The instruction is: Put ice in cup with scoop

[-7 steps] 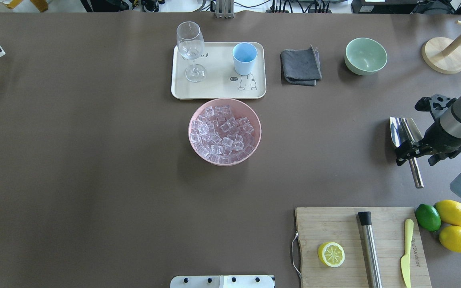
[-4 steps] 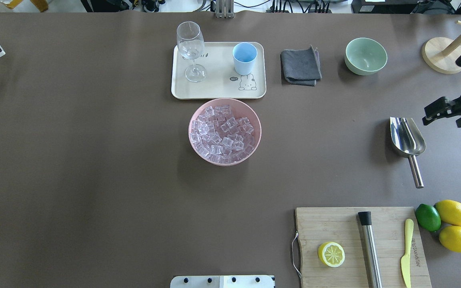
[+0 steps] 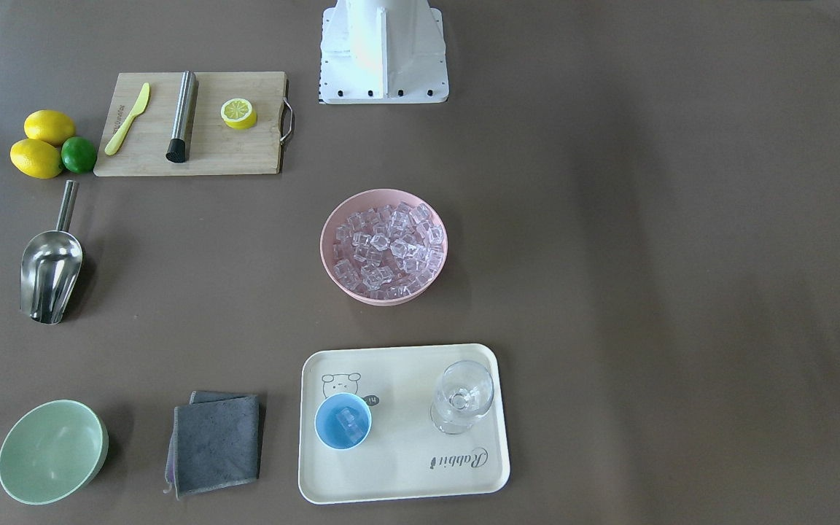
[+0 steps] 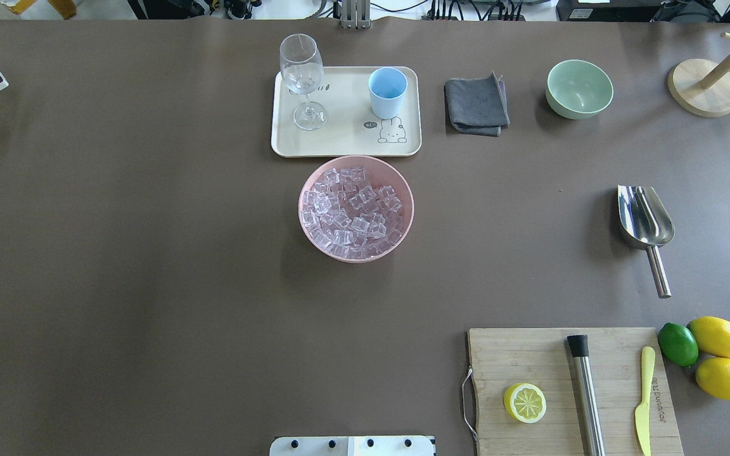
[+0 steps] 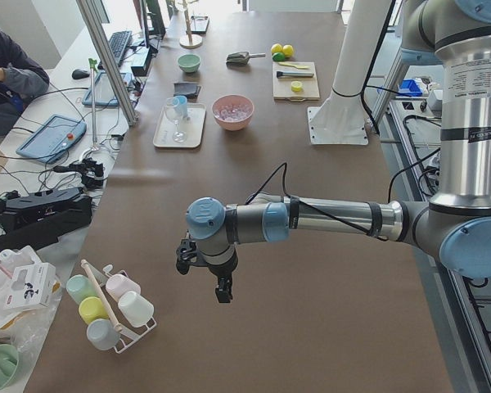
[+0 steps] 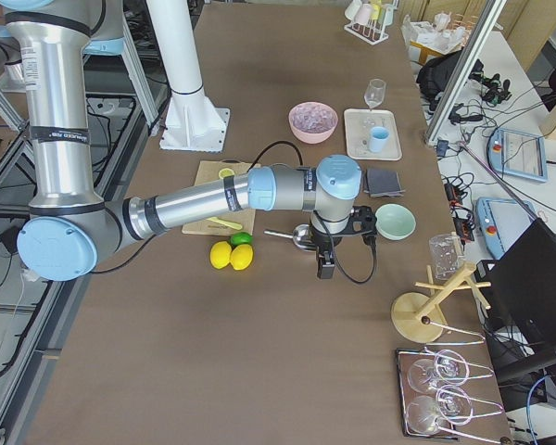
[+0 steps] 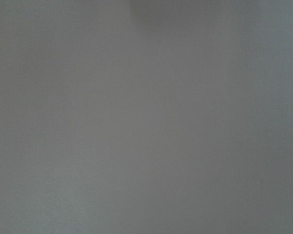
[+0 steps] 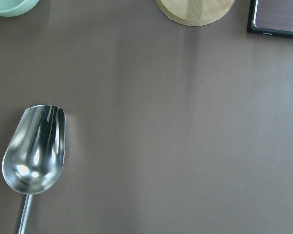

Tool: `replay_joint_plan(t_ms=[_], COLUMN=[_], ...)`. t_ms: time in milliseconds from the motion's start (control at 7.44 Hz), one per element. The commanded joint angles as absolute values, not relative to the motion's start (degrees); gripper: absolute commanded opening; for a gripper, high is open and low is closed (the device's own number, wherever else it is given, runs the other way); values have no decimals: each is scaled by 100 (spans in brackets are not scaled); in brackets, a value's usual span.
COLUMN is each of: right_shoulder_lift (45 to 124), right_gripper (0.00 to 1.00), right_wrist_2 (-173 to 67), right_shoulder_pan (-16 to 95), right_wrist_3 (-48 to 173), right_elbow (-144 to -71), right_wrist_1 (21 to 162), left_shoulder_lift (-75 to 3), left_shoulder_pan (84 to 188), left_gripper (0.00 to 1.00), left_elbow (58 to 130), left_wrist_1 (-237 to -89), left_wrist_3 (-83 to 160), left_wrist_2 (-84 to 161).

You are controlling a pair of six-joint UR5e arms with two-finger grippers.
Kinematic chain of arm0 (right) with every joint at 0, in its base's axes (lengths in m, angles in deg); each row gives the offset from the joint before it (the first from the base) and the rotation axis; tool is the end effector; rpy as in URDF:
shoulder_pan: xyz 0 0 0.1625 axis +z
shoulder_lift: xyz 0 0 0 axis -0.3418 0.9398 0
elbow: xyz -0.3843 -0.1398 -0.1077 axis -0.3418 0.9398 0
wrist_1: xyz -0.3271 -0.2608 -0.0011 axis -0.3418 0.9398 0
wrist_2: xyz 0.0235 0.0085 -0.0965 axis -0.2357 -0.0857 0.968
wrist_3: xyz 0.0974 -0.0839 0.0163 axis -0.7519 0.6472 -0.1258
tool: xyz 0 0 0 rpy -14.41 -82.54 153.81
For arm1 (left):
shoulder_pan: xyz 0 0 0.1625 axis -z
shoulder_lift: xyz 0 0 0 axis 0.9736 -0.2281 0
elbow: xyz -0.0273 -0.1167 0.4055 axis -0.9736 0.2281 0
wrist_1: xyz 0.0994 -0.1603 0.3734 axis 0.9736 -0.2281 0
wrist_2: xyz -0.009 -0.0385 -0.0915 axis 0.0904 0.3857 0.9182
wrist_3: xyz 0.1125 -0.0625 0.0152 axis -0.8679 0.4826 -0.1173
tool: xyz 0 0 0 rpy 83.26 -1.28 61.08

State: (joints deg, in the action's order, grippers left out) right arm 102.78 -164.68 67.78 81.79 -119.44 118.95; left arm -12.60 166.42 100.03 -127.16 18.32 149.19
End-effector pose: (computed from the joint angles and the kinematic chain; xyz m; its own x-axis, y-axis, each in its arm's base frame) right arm 0.0230 -0.4986 0.5587 0.7081 -0.0996 0.6990 0.0706 0.9950 0.0703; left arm -0.0436 -0.4552 0.6713 0.7401 0.0183 -0.6722 -0.0765 0.9954 -0.0571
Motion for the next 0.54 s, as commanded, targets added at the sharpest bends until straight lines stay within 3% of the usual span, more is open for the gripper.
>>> replay_joint_plan(t_ms=[0, 403], right_shoulder_lift=[10658, 10862], right_gripper=[100, 100], right_wrist_2=[-16413, -16466], right_shoulder_pan=[7274, 7292], right_wrist_3=[9066, 9066], right_elbow=[-11753, -11251], right_wrist_1=[12326, 11793], left_shoulder_lift=[-1260, -1269], left_shoulder_pan=[16637, 16637], left_gripper=[98, 98], left_elbow=[10005, 9970], left_wrist_1=[-12716, -12716], left_wrist_3=[1833, 1807], left_wrist_2=[14915, 14897])
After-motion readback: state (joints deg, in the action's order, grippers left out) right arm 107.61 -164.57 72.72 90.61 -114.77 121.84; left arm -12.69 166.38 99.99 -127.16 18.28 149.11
